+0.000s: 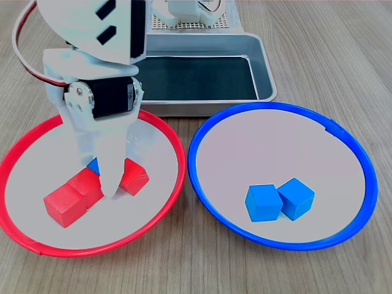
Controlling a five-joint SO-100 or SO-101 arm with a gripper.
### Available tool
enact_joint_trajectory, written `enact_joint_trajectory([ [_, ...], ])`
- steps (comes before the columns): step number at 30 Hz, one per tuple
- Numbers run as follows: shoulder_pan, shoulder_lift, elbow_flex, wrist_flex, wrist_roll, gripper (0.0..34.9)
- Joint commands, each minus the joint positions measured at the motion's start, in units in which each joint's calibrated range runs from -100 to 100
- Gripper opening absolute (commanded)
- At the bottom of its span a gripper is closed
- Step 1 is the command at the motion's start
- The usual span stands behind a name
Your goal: Relocate any blue block in the red dish to the blue dish, correcting any misplacements.
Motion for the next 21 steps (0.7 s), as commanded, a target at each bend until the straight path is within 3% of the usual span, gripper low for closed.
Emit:
enact_joint_trajectory([
  [1,-0.3,-1.1,0.6,1.0,0.2,14.7],
  [12,-2.1,-4.0,4.6,2.9,0.2,15.2],
  [21,-2.2,-4.5,5.5,3.0,0.2,13.3],
])
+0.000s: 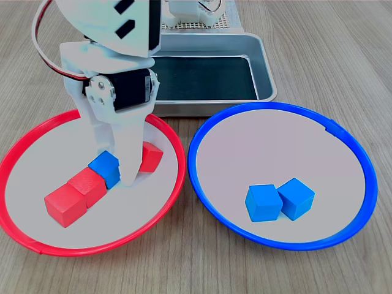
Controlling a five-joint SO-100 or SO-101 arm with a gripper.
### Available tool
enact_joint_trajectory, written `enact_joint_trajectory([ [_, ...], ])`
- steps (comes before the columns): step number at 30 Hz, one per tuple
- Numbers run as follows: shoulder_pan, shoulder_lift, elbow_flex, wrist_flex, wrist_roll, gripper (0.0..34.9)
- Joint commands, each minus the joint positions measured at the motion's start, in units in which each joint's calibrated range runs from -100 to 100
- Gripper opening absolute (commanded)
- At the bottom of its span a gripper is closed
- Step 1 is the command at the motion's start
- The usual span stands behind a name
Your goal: Relocate any blue block in the red dish to the blue dish, correcting any misplacements.
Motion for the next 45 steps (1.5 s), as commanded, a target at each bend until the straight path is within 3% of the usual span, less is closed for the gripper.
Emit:
enact_joint_trajectory([
  [1,-0.3,-1.7,0.4,0.7,0.0,13.3],
  [23,1.6,-0.8,-0.6,-3.4,0.5,12.5],
  [30,1.7,-0.8,-0.1,-2.7,0.5,9.0],
  [38,0.8,-1.4,-0.3,-2.5,-0.4,0.6],
  [45,0.4,-3.4,-1.2,-2.4,-2.7,0.4],
])
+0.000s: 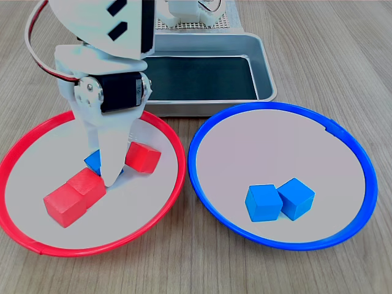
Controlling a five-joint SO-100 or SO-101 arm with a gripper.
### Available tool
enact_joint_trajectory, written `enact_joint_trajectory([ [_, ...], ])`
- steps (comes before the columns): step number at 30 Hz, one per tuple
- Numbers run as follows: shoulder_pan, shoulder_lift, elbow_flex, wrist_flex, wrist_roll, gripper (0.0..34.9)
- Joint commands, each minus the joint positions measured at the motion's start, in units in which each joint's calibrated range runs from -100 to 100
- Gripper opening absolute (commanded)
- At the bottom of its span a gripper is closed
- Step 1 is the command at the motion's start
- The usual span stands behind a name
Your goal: Relocate any blue block in the red dish to the blue dish, correcting any misplacements.
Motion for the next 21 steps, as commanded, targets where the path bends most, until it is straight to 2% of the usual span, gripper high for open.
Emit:
enact_joint_trajectory([
  [1,-0.7,-3.5,-1.6,0.4,-0.8,0.4],
  [13,-3.1,-11.9,-5.7,7.3,-3.0,0.4],
  [21,-9.4,-20.0,-6.5,12.4,-8.0,0.4],
])
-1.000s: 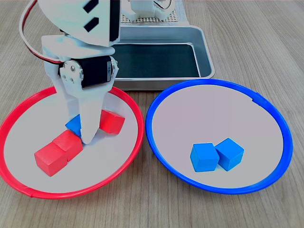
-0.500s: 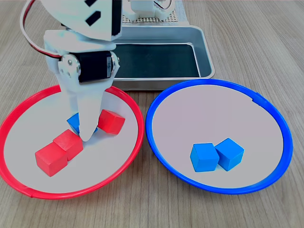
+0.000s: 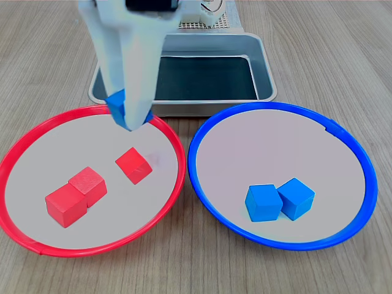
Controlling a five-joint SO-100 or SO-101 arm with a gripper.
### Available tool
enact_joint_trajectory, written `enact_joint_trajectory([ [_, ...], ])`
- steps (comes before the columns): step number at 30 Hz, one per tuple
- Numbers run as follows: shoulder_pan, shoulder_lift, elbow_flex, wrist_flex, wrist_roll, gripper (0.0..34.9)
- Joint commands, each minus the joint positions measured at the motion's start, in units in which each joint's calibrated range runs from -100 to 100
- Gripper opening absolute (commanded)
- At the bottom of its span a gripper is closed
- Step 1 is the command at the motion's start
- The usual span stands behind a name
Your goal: Relocate any blue block in the red dish to the blue dish, correcting any misplacements.
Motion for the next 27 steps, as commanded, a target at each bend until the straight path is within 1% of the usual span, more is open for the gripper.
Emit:
enact_joint_trajectory([
  [1,-3.6,-6.3,-2.6,2.0,-2.8,0.4],
  [9,-12.6,-9.2,-2.8,3.6,-9.2,0.4],
  [13,-15.4,-6.5,-3.4,3.3,-11.8,0.4],
  [19,-16.1,-0.6,-4.4,2.8,-15.4,0.4],
  [27,-15.3,5.3,-6.0,6.4,-18.5,0.4],
])
